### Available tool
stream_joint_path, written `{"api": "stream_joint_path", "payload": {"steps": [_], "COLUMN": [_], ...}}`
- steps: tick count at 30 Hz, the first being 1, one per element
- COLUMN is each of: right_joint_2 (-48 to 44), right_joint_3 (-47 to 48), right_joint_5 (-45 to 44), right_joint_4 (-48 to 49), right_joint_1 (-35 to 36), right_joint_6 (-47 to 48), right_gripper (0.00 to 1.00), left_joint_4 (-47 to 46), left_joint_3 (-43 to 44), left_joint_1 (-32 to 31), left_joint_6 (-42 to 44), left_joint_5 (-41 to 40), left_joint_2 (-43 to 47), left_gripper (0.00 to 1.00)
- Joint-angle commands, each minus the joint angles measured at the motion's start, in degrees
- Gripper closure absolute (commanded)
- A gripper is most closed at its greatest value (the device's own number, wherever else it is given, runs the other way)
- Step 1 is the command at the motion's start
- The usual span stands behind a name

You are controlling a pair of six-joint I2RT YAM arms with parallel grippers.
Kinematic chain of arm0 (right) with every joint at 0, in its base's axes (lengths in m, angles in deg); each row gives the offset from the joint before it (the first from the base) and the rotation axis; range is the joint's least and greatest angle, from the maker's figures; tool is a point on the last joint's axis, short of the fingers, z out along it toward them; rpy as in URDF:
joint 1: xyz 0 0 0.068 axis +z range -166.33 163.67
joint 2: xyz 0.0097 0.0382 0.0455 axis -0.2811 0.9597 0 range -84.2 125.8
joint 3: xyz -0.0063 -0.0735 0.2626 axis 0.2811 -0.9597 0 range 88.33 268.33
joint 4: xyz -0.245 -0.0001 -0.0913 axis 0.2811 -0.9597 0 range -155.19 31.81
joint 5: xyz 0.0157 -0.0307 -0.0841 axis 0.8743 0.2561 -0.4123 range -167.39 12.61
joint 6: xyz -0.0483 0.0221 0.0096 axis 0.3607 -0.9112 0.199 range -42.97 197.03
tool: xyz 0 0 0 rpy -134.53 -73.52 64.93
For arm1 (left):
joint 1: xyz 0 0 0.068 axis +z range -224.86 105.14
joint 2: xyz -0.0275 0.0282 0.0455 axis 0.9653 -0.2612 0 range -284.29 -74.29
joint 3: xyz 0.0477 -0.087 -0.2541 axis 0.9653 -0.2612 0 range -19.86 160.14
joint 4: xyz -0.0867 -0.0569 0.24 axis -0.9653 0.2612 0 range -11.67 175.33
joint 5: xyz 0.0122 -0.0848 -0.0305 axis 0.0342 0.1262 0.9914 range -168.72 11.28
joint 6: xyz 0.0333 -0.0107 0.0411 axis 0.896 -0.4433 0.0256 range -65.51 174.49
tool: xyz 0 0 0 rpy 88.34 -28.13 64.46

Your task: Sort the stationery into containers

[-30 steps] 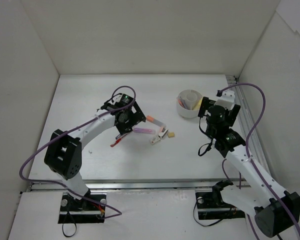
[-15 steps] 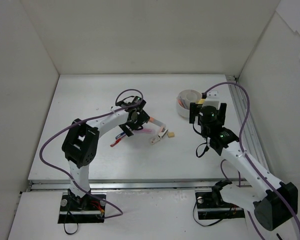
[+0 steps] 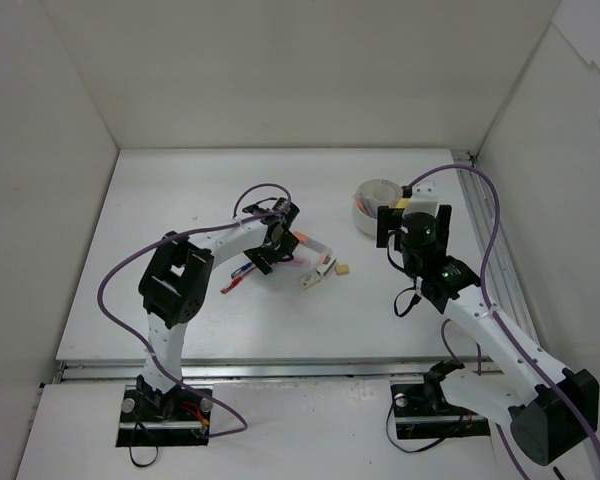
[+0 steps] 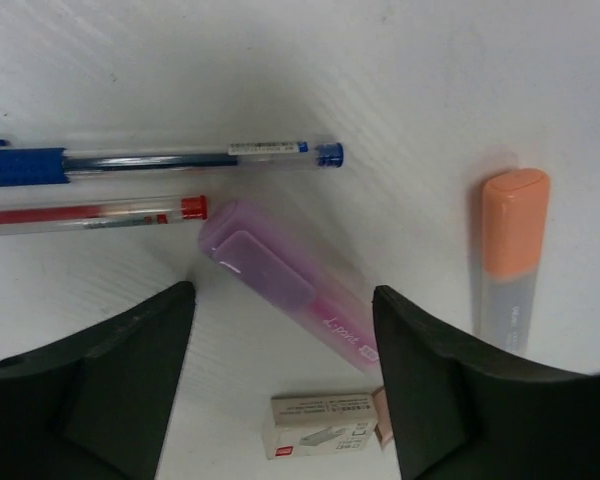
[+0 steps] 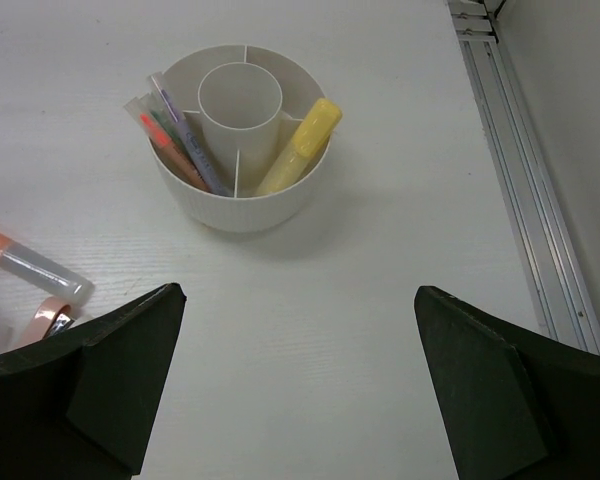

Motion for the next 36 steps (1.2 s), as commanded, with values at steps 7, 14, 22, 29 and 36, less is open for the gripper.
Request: {"api": "stream_joint_path", "payload": {"steps": [7, 14, 22, 29, 36], "right_joint_2": [1.8, 3.7, 0.9, -6.4, -8.9], "right_joint_3": [2.8, 3.1, 2.1, -2.6, -5.9], "right_joint_5": [1.4, 5.7, 11.6, 19.2, 46.1], "right_joint_4": [2.4, 2.8, 3.4, 6.4, 10.9], "right_joint_1": [2.8, 4.4, 4.6, 0.8, -5.4], "right_joint_6": [5.5, 8.2, 7.1, -3.3, -7.5], "right_gripper": [0.02, 0.02, 0.02, 0.02, 0.02], "left_joint_4": [4.6, 2.4, -14.7, -33.3, -36.6], "left_joint_3": [6.0, 5.6, -0.9, -12.6, -20.0], "left_joint_1": [-0.2, -0.2, -0.8, -2.6, -4.4], "left_joint_6": [-1.7, 1.1, 17.7, 46.4, 71.7], "left_joint_5": [-2.6, -2.8, 0.6, 14.8, 37.2], "left_joint_2": [-2.1, -1.7, 7.4, 22.8, 30.0], "left_gripper": [0.64, 0.96, 1.00, 1.00, 1.00]}}
